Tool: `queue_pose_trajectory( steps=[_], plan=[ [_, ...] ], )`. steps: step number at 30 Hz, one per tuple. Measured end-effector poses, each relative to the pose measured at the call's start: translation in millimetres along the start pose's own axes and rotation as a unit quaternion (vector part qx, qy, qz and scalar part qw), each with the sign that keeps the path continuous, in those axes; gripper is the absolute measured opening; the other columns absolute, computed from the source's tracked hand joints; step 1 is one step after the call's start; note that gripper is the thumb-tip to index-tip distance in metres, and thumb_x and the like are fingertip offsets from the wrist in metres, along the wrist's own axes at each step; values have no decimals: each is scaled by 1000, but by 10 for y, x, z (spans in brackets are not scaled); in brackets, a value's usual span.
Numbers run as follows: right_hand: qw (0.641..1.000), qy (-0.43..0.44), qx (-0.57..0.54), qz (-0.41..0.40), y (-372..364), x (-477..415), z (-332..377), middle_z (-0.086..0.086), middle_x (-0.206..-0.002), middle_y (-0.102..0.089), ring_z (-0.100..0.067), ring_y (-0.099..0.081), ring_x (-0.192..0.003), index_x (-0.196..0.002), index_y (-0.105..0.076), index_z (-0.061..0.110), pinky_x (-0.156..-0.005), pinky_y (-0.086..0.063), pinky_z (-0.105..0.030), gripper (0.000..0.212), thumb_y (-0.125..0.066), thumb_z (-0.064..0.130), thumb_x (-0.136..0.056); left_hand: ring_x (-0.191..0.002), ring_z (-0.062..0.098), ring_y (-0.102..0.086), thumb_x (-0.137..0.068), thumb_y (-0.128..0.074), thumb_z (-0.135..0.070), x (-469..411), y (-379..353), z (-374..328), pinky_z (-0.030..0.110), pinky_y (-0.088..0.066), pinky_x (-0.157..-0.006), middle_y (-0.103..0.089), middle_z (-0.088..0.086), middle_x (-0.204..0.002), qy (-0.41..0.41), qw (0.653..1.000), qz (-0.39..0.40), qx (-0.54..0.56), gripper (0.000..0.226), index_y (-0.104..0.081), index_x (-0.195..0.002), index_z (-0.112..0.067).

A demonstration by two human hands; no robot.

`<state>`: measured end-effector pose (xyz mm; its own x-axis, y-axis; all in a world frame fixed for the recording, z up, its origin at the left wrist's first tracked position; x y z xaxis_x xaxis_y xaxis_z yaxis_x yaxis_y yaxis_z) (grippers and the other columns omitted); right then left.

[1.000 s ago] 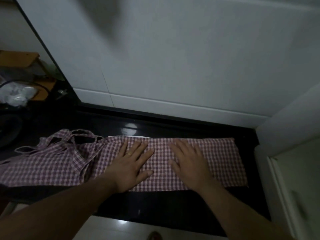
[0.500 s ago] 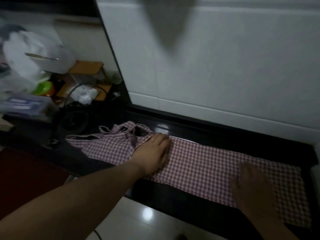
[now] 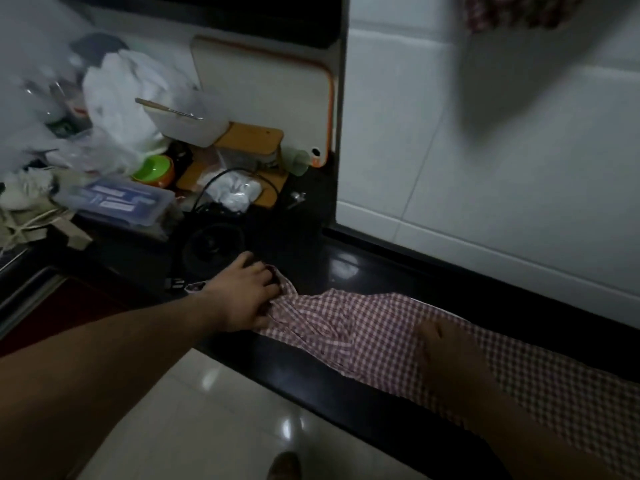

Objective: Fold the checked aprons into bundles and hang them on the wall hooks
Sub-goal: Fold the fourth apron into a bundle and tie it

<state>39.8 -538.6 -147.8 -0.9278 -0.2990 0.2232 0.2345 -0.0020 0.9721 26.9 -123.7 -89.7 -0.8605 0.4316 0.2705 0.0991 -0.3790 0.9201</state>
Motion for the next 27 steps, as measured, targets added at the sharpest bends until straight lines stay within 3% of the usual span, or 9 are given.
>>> queue_pose_trajectory(
  steps=[4, 6, 9, 13, 16, 18, 20, 23, 27],
  plan=[
    [995, 70, -23, -68, 229, -233, 901, -7, -140, -59, -24, -56, -126, -142, -54, 16, -109, -45, -41, 53, -34, 44, -102, -88, 26, -61, -81, -68, -44, 125, -109, 81, 45, -42, -96, -68, -1, -87, 26, 997, -74, 24, 26, -71, -97, -24],
    [991, 116, -47, -39, 200, -282, 1362, -1, -152, -47, -21, -46, -137, -152, -40, 27, -114, -39, -42, 61, -23, 53, -100, -88, 27, -61, -80, -74, -37, 205, -224, 77, 45, -45, -92, -67, 0, -88, 54, 992, -103, 39, 22, -70, -97, -23],
    [995, 95, -8, 41, 49, -279, 1580, 1, -168, -26, -22, -28, -152, -159, -26, 34, -120, -26, -46, 71, -8, 57, -95, -97, 27, -58, -80, -74, -35, 399, -346, 244, 44, -40, -85, -64, 0, -98, 119, 982, -133, 62, 22, -70, -99, -25],
    [994, 97, -15, 46, 123, -312, 1678, 0, -168, -24, -21, -21, -154, -158, -30, 29, -123, -19, -51, 77, -14, 67, -92, -127, 31, -49, -90, -65, -38, 509, -251, 372, 49, -35, -98, -57, 4, -127, 165, 955, -212, 124, 24, -70, -111, -28],
    [984, 123, -128, 10, 315, -393, 2109, 5, -165, -29, -16, -25, -153, -159, -25, 31, -125, -19, -50, 89, -32, 82, -87, -122, 27, -53, -88, -60, -37, 393, -200, 246, 45, -36, -95, -55, 1, -127, 161, 947, -210, 182, 27, -67, -112, -27],
    [981, 149, -111, 50, 321, -452, 2381, 5, -167, -24, -18, -24, -153, -160, -19, 34, -125, -15, -52, 93, -47, 79, -84, -118, 24, -54, -88, -58, -38, 386, -266, 223, 43, -37, -94, -56, -2, -124, 219, 930, -188, 226, 24, -66, -107, -25],
    [981, 146, -100, 77, 208, -522, 2458, 4, -163, -33, -21, -32, -149, -158, -27, 30, -123, -20, -49, 79, -54, 62, -91, -122, 22, -53, -88, -57, -41, 489, -366, 290, 44, -35, -99, -57, -2, -123, 247, 921, -188, 237, 24, -66, -101, -22],
    [979, 140, -136, 51, 122, -564, 2336, -3, -146, -55, -25, -51, -136, -147, -48, 19, -116, -36, -40, 50, -54, 34, -99, -136, 23, -50, -85, -58, -41, 659, -385, 483, 47, -29, -114, -60, -1, -128, 139, 955, -198, 171, 28, -68, -102, -21],
    [972, 111, -197, 69, 227, -608, 2226, -7, -119, -70, -27, -66, -110, -123, -63, 14, -99, -49, -37, 26, -50, 23, -103, -137, 26, -48, -84, -63, -41, 572, -11, 871, 54, -32, -114, -60, 1, -130, 80, 974, -186, 99, 28, -65, -106, -25]
  ],
)
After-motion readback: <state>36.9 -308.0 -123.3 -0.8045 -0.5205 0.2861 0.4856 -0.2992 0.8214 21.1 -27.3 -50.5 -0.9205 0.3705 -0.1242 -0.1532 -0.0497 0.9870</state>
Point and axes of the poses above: each hand's wrist, its own x-axis away from the middle knuckle, its own y-axis out of the back of the hand, z = x × y, the point moved 1 cm from there along -x, towards the middle knuckle
